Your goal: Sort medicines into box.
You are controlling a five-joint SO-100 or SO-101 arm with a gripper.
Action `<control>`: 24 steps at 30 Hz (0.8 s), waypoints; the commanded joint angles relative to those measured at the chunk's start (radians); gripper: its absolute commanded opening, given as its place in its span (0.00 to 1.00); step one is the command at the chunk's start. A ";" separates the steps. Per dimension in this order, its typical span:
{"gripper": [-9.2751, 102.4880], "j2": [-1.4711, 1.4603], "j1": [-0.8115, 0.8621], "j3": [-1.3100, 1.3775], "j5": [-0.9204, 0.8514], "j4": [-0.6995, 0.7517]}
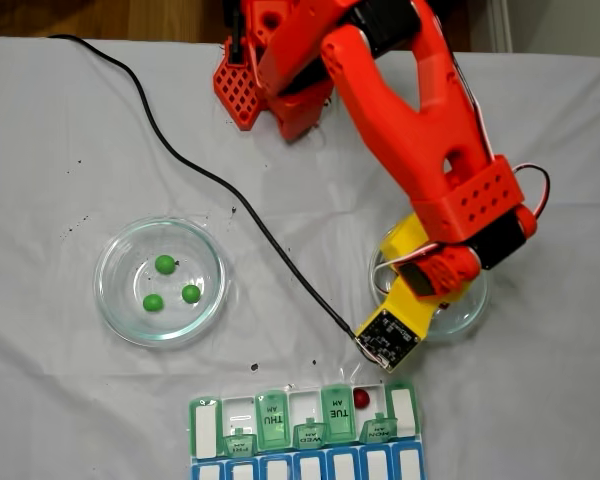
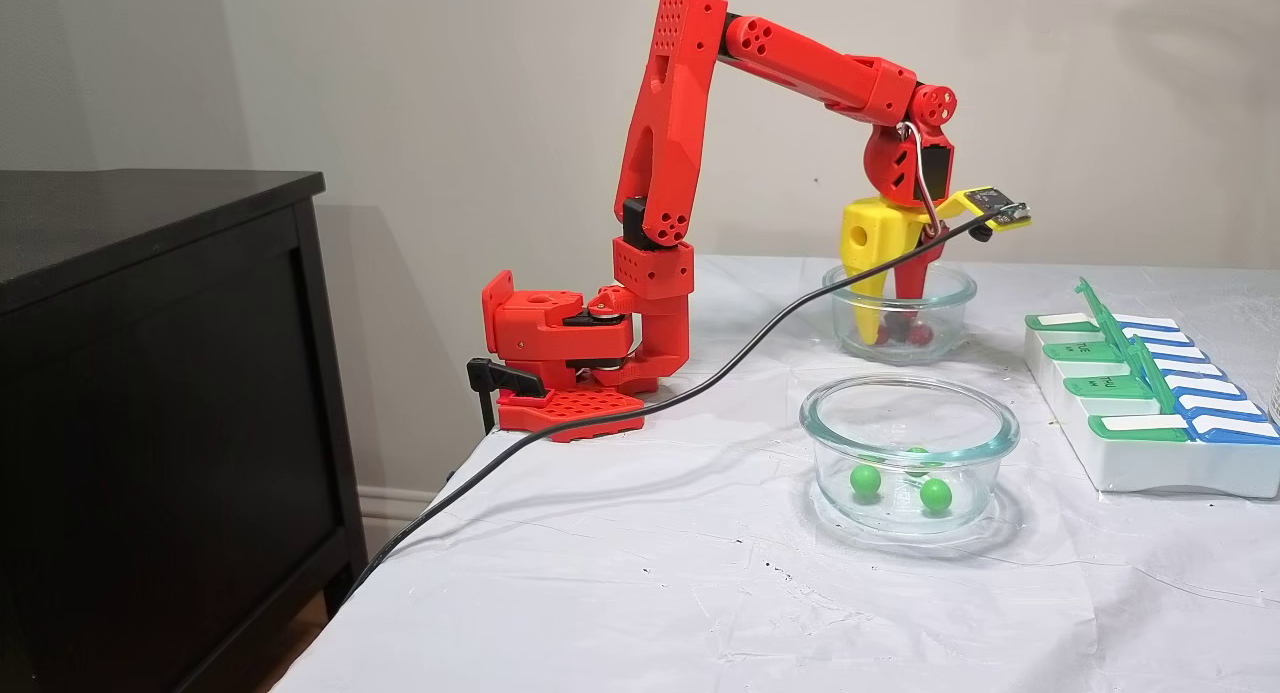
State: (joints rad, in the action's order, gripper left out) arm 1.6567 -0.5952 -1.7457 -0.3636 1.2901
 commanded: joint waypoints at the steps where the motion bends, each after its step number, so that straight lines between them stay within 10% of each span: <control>1: 0.26 0.020 -0.011 0.043 0.003 0.015; 24: 0.08 0.084 -0.002 0.094 -0.021 0.058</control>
State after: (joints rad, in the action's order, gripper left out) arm 1.6552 -0.5983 -1.7426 -0.3758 1.2839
